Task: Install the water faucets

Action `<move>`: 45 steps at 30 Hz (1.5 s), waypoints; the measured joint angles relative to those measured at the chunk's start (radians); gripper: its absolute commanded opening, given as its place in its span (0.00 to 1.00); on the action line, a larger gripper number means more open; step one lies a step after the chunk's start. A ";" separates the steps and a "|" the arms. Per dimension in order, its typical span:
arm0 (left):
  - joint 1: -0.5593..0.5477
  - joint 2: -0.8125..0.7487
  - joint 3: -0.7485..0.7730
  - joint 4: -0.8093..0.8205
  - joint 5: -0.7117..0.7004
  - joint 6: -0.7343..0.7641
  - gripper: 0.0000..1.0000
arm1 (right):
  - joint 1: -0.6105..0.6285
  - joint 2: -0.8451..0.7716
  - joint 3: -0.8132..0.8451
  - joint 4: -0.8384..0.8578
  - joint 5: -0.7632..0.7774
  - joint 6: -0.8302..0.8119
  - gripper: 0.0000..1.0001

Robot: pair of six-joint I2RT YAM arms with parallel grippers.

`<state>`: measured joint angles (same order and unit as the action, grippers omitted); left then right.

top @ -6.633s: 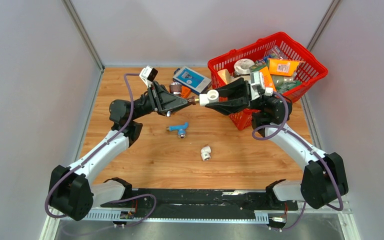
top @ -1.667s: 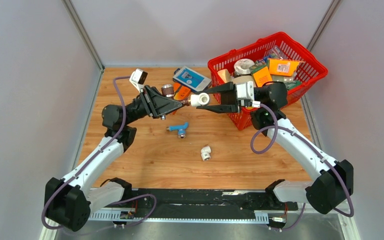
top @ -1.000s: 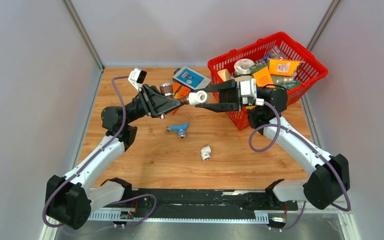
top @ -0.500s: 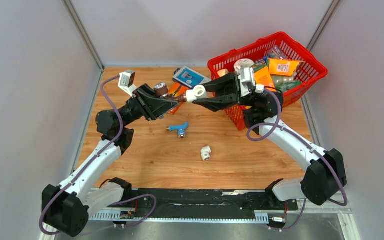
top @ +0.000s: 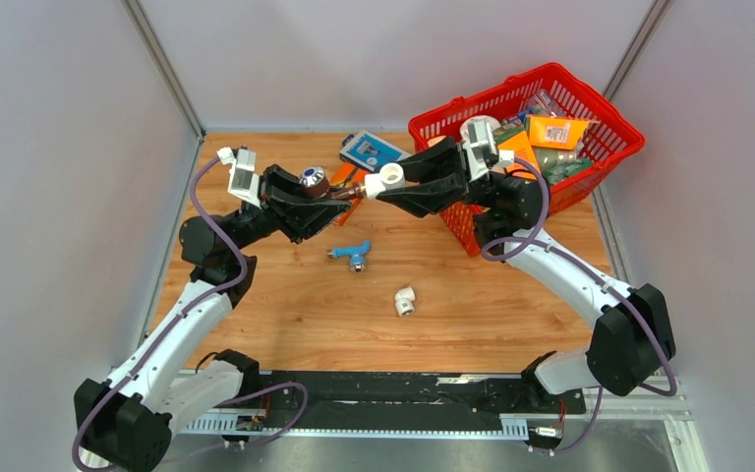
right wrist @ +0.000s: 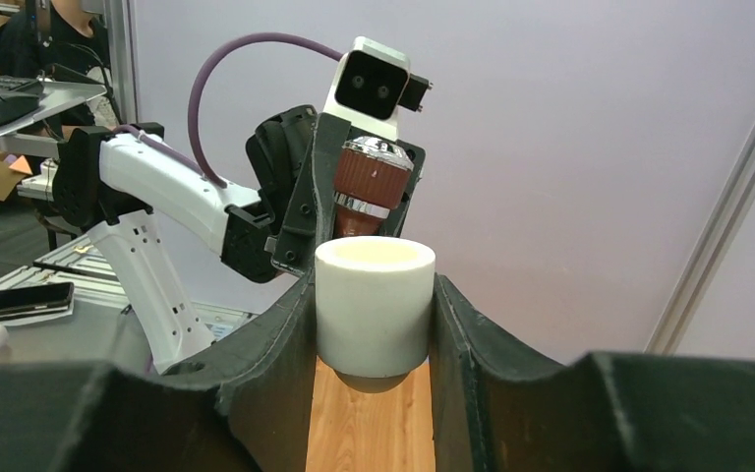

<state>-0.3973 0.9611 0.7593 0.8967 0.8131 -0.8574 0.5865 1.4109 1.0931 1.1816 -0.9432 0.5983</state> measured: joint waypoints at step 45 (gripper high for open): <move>0.039 0.029 0.076 -0.184 0.196 0.174 0.00 | -0.051 0.041 0.002 0.075 -0.158 0.110 0.00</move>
<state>-0.3580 0.9901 0.8352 0.7128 1.0092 -0.6834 0.5358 1.4521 1.0954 1.2564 -1.1015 0.7086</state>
